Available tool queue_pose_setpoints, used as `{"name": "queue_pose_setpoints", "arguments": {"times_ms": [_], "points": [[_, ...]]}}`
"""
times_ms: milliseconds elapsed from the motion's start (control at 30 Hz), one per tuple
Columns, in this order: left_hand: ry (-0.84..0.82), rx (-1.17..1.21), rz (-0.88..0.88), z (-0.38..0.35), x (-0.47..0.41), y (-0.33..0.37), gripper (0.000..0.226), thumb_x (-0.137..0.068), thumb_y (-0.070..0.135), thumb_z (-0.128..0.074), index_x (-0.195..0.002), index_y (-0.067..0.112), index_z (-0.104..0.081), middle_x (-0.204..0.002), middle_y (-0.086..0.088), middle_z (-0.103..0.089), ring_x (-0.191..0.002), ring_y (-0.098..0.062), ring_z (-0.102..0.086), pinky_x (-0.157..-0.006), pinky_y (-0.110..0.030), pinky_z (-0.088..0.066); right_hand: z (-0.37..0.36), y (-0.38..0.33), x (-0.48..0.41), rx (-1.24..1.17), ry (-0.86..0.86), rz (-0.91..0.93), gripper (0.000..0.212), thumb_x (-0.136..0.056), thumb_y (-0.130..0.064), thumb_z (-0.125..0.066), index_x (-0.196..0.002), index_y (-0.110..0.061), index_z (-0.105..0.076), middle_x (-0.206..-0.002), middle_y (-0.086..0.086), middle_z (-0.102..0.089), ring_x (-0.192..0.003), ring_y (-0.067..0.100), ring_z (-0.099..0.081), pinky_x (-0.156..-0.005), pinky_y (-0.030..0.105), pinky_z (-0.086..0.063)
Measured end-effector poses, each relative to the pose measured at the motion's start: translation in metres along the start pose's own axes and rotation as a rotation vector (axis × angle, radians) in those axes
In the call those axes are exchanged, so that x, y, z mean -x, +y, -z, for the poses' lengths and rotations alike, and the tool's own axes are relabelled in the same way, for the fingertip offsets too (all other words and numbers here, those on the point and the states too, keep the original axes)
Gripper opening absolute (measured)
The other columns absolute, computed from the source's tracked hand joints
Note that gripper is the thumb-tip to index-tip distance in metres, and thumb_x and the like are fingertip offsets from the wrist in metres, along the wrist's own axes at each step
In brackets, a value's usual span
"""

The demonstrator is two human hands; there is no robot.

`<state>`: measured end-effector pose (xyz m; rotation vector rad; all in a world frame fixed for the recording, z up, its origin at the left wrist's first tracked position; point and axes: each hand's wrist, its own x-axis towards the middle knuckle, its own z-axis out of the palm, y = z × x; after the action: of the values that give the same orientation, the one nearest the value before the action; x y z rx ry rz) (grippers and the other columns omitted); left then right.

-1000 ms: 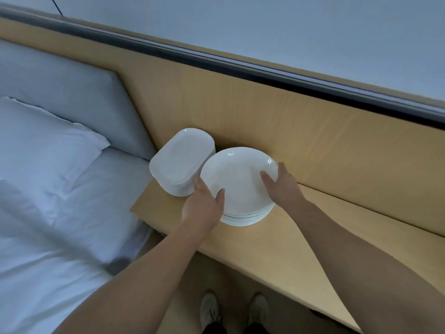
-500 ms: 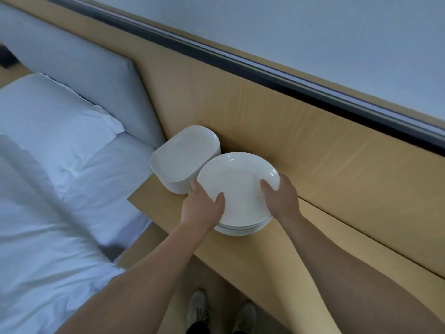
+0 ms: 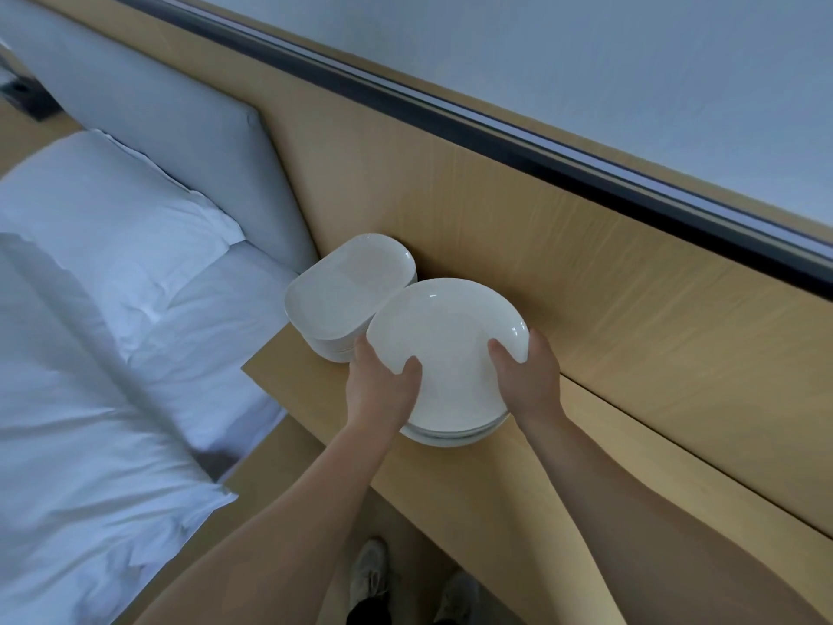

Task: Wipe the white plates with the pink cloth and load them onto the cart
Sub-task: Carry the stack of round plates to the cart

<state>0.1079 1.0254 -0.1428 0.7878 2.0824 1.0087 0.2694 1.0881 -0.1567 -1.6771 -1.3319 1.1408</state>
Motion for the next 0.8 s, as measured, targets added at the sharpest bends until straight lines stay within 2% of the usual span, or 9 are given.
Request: {"name": "queue_pose_setpoints", "arguments": {"times_ms": [100,233,433,567,633,700,800], "points": [[0.014,0.026,-0.012,0.000,0.001,0.002,0.069,-0.082,0.030,-0.064,-0.142,0.033,-0.029,-0.127,0.009,-0.051,-0.105,-0.015,-0.052,-0.076,-0.032,-0.045,0.001,-0.003,-0.003,-0.031,0.001,0.003,0.025,-0.087,-0.030,-0.064,-0.108,-0.018,-0.057,-0.096,-0.012,-0.057,-0.092,0.010,-0.057,-0.073,0.027,-0.044],[0.011,-0.001,-0.024,0.001,-0.002,0.011,0.065,-0.084,0.031,-0.062,-0.140,0.029,-0.030,-0.125,0.008,-0.053,-0.108,-0.020,-0.055,-0.074,-0.032,-0.046,0.004,-0.008,-0.002,-0.067,0.010,0.006,0.029,-0.087,-0.029,-0.064,-0.114,-0.020,-0.057,-0.099,-0.013,-0.057,-0.093,0.008,-0.057,-0.077,0.029,-0.047],[-0.015,-0.077,-0.069,0.009,-0.007,0.025,0.067,-0.081,0.038,-0.062,-0.138,0.027,-0.030,-0.125,0.003,-0.052,-0.108,-0.022,-0.055,-0.080,-0.038,-0.051,0.008,-0.020,0.002,-0.107,0.040,0.027,0.025,-0.086,-0.023,-0.067,-0.107,-0.020,-0.056,-0.093,-0.016,-0.055,-0.085,0.001,-0.055,-0.068,0.021,-0.044],[-0.054,-0.022,-0.136,0.015,-0.001,0.025,0.048,-0.083,0.030,-0.065,-0.122,0.029,-0.037,-0.113,0.006,-0.054,-0.101,-0.016,-0.055,-0.070,-0.027,-0.046,0.017,-0.030,0.005,-0.069,0.045,0.038,0.028,-0.085,-0.027,-0.069,-0.108,-0.019,-0.055,-0.093,-0.016,-0.055,-0.086,0.007,-0.056,-0.074,0.027,-0.044],[-0.078,0.018,-0.175,0.018,-0.001,0.027,0.048,-0.084,0.028,-0.066,-0.123,0.028,-0.039,-0.110,0.008,-0.055,-0.099,-0.013,-0.055,-0.066,-0.023,-0.044,0.022,-0.037,0.007,-0.064,0.052,0.037,0.028,-0.085,-0.028,-0.068,-0.107,-0.021,-0.053,-0.093,-0.018,-0.054,-0.090,0.012,-0.056,-0.078,0.031,-0.047],[-0.116,0.062,-0.184,0.020,-0.002,0.029,0.050,-0.084,0.032,-0.067,-0.125,0.027,-0.038,-0.108,0.012,-0.056,-0.099,-0.012,-0.056,-0.068,-0.026,-0.047,0.027,-0.044,0.010,-0.080,0.059,0.042,0.029,-0.085,-0.030,-0.069,-0.108,-0.022,-0.053,-0.095,-0.018,-0.055,-0.092,0.013,-0.057,-0.080,0.034,-0.050],[-0.179,0.162,-0.137,0.027,-0.007,0.035,0.066,-0.078,0.046,-0.071,-0.131,0.031,-0.036,-0.110,0.014,-0.058,-0.101,-0.013,-0.059,-0.083,-0.039,-0.054,0.031,-0.057,0.019,-0.092,0.068,0.045,0.033,-0.083,-0.032,-0.072,-0.109,-0.025,-0.051,-0.096,-0.017,-0.057,-0.090,0.008,-0.058,-0.077,0.033,-0.051]]}}
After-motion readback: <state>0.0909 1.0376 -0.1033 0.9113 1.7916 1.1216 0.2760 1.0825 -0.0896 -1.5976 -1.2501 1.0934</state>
